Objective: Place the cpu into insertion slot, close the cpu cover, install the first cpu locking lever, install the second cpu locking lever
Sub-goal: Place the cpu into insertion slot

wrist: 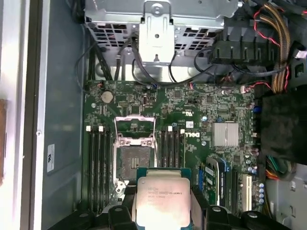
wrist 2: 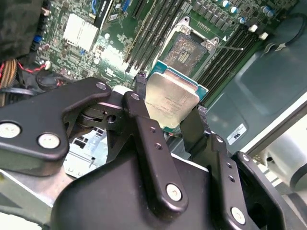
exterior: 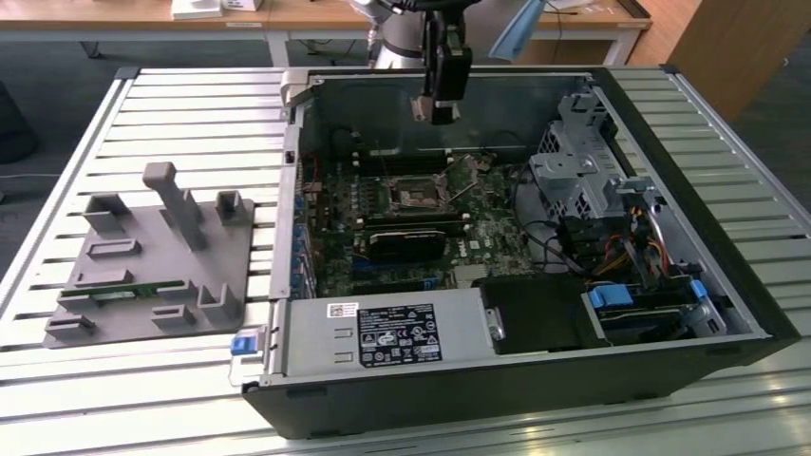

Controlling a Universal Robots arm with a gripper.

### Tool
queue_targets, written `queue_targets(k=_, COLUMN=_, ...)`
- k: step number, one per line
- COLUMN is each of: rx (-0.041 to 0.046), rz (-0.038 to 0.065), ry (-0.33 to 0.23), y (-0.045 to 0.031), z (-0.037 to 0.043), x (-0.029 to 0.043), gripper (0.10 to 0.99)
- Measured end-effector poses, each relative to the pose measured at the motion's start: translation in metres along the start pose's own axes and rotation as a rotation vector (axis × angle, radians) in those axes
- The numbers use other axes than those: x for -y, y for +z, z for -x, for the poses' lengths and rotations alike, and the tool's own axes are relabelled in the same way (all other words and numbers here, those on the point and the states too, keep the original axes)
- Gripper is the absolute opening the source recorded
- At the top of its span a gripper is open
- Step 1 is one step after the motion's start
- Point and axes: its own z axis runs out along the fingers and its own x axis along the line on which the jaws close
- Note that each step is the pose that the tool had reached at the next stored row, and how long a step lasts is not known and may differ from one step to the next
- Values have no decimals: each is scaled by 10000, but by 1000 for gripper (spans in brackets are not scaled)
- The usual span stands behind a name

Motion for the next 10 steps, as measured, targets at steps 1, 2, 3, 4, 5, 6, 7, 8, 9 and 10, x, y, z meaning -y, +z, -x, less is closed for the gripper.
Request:
queue_targets(k=1, rx=11, rz=-4, ry=87, y=1, z=-1, x=0, gripper=533)
queue_targets(k=2, rx=29, rz=-9, ry=184, y=2, z=-1, x=0, gripper=533)
queue_targets(k=3, rx=48, rz=-13, ry=260, y=4, z=-1, x=0, gripper=533)
queue_targets(k=4, rx=70, rz=-16, ry=336, y=5, z=-2, x=0, gripper=533)
queue_targets(k=5, rx=79, rz=-23, ry=467, y=8, z=-2, x=1, gripper=533)
queue_targets(k=6, rx=90, rz=-29, ry=611, y=10, z=-2, x=1, gripper=533)
queue_targets(k=7, rx=103, rz=-37, ry=748, y=13, z=-2, x=1, gripper=533)
queue_targets(k=8, rx=118, rz=-42, ry=854, y=16, z=-2, x=1, gripper=533)
queue_targets(k=9, rx=133, rz=-45, ry=912, y=20, z=-2, x=1, gripper=533)
queue_targets(k=10, rx=144, rz=-44, ry=941, y=25, z=-3, x=1, gripper=533)
